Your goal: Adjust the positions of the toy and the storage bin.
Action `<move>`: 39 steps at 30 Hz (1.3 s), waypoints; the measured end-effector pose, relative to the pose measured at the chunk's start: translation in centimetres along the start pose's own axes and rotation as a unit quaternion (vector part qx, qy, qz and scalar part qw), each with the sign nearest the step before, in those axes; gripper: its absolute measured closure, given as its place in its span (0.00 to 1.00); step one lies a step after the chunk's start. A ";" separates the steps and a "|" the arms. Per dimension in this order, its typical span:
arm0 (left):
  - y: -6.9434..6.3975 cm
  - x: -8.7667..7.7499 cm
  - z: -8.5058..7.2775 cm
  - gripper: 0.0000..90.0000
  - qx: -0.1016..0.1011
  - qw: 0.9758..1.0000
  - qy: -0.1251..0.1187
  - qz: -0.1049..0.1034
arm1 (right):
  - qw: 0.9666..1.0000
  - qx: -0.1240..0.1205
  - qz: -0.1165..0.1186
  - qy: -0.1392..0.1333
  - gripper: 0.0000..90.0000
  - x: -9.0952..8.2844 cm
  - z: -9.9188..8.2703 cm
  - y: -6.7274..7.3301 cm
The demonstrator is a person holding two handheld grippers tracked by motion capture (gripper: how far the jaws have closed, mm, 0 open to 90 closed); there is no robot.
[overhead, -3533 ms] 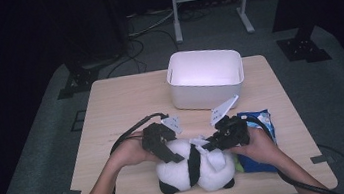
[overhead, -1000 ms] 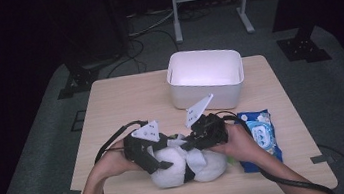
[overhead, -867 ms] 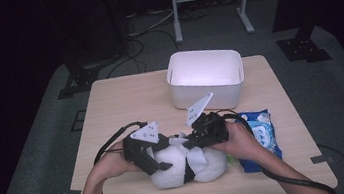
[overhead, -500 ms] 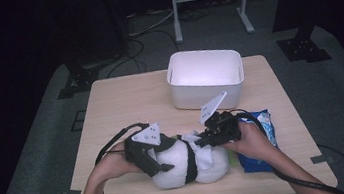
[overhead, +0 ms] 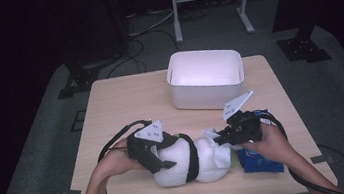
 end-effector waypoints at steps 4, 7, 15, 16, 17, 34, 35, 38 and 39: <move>0.0 0.2 0.3 0.15 0.001 1.000 0.002 -0.002 | 1.000 0.019 0.000 -0.007 0.87 -0.3 -1.4 -0.6; 0.0 0.2 0.5 0.15 0.005 1.000 0.004 -0.002 | 1.000 0.030 -0.002 -0.009 0.87 -0.5 -2.4 -1.1; 0.0 0.3 0.5 0.15 0.005 1.000 0.001 -0.002 | 0.999 0.049 -0.003 -0.008 0.87 -0.5 -3.8 -1.8; 0.0 0.3 0.5 0.15 0.005 1.000 0.001 -0.002 | 0.999 0.047 -0.003 -0.008 0.87 -0.5 -3.8 -1.8; 0.0 0.3 0.5 0.15 0.005 1.000 0.001 -0.002 | 0.999 0.048 -0.001 -0.008 0.88 -0.6 -3.6 -1.7; 0.0 0.4 0.4 0.14 0.002 1.000 -0.008 -0.002 | 0.998 -0.051 0.038 -0.001 0.88 2.3 4.6 2.5; 0.0 0.4 0.4 0.14 0.003 1.000 -0.008 -0.001 | 0.998 -0.056 0.040 0.001 0.88 2.5 5.0 2.7; 0.0 0.4 0.3 0.14 0.003 1.000 -0.007 -0.001 | 0.997 -0.067 0.044 -0.001 0.88 3.0 6.1 3.3; -0.1 0.4 0.3 0.14 0.002 1.000 -0.008 -0.001 | 0.996 -0.069 0.048 -0.006 0.88 3.0 6.8 3.5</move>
Point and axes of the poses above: each handheld gripper's, and its own axes: x roughly forward along the jaws, z roughly out of its top, y roughly to its left, the point moved 6 cm from there along x, roughly forward along the jaws, and after that the axes turned 4 degrees about -z, right-handed, at the moved point
